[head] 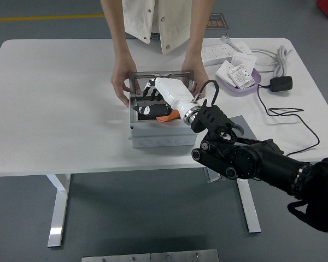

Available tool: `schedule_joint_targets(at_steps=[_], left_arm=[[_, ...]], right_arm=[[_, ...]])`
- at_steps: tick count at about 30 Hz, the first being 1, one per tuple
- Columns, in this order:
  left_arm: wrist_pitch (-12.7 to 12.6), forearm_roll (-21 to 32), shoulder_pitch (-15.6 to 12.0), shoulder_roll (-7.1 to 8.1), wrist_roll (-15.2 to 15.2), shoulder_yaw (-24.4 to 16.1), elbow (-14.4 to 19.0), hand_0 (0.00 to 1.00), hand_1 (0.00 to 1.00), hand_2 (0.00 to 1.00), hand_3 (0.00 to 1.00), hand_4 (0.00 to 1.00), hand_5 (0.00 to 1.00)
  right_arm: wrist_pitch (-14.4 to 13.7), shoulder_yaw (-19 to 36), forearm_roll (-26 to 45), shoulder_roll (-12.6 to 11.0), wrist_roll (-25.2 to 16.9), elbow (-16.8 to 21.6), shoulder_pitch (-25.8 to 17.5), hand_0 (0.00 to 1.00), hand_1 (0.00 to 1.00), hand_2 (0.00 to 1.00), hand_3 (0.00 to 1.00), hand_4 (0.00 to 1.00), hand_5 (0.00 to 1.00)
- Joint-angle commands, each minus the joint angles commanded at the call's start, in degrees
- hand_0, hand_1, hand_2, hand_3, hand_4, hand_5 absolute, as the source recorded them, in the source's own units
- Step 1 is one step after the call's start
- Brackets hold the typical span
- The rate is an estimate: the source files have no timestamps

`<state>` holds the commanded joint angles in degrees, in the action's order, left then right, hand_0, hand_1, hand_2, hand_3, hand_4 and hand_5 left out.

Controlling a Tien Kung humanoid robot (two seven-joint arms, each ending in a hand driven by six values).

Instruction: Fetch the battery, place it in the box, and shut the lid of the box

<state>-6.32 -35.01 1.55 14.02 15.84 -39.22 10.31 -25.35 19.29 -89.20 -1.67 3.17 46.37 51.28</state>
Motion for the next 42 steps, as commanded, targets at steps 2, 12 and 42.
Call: schedule_joint_targets(at_steps=[2, 12, 42], left_arm=[[0.00, 0.02, -0.11, -0.07, 0.01, -0.05, 0.00, 0.594, 0.737, 0.705, 0.731, 0.816, 0.319], [-0.05, 0.13, -0.73, -0.26, 0.11, -0.35, 0.00, 0.594, 0.737, 0.705, 0.734, 0.819, 0.320], [0.45, -0.70, 0.38, 0.87, 0.56, -0.11, 0.00, 0.594, 0.737, 0.705, 0.742, 0.823, 0.319]], right_arm=[[0.80, 1.54, -0.87, -0.53, 0.66, 1.61, -0.41, 0.639, 0.482, 0.491, 0.541, 0.908, 0.579], [10.68, 12.28, -7.34, -5.68, 8.22, 14.05, -3.33, 0.566, 0.450, 0.486, 0.504, 0.897, 0.579], [11.33, 2.06, 11.15, -6.92, 3.38, -2.72, 12.54, 0.764, 0.700, 0.705, 0.729, 0.898, 0.663]])
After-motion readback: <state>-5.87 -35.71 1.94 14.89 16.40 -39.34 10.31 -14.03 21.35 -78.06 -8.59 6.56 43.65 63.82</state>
